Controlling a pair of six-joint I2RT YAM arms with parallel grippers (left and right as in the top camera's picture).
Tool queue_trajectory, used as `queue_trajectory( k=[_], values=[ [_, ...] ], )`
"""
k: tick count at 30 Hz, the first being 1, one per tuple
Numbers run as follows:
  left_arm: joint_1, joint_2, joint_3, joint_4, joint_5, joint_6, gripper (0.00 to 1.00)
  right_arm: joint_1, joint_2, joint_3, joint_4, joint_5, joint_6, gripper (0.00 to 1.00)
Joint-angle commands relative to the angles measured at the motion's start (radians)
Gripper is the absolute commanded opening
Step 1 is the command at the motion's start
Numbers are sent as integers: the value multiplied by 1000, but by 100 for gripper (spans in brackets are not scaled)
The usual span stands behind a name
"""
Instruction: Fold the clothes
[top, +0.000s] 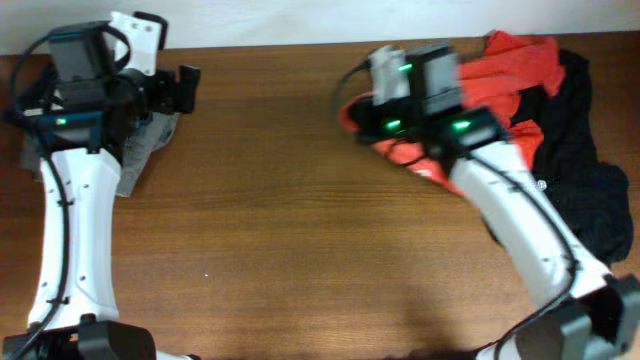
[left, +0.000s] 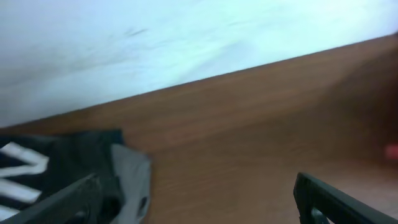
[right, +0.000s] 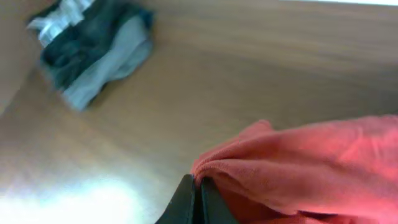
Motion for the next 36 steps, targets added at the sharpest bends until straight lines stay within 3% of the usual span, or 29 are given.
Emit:
queue_trajectory(
  k=[1, 10, 18, 20, 21, 25, 30, 36],
  values=[
    [43, -14, 19, -8, 1, 16, 98, 142, 40, 15, 37, -2, 12, 4],
    [79, -14, 19, -23, -21, 16, 98, 406, 168, 15, 85, 2, 12, 4],
    [87, -13, 19, -23, -51, 16, 98, 445, 180, 15, 111, 6, 12, 5],
    [87, -13, 19, -25, -51, 16, 98, 421, 175, 15, 109, 5, 12, 21],
    [87, -13, 19, -28, -51, 16, 98, 396, 167, 15, 105, 5, 12, 35],
    [87, -13, 19, -40, -51, 16, 98, 318, 121, 15, 80, 5, 11, 64],
    [87, -13, 19, -77, -21, 16, 98, 146, 39, 16, 19, 37, 0, 72],
    [54, 2, 19, -154, 88, 23, 97, -74, 56, 15, -14, 264, -62, 72]
  ],
)
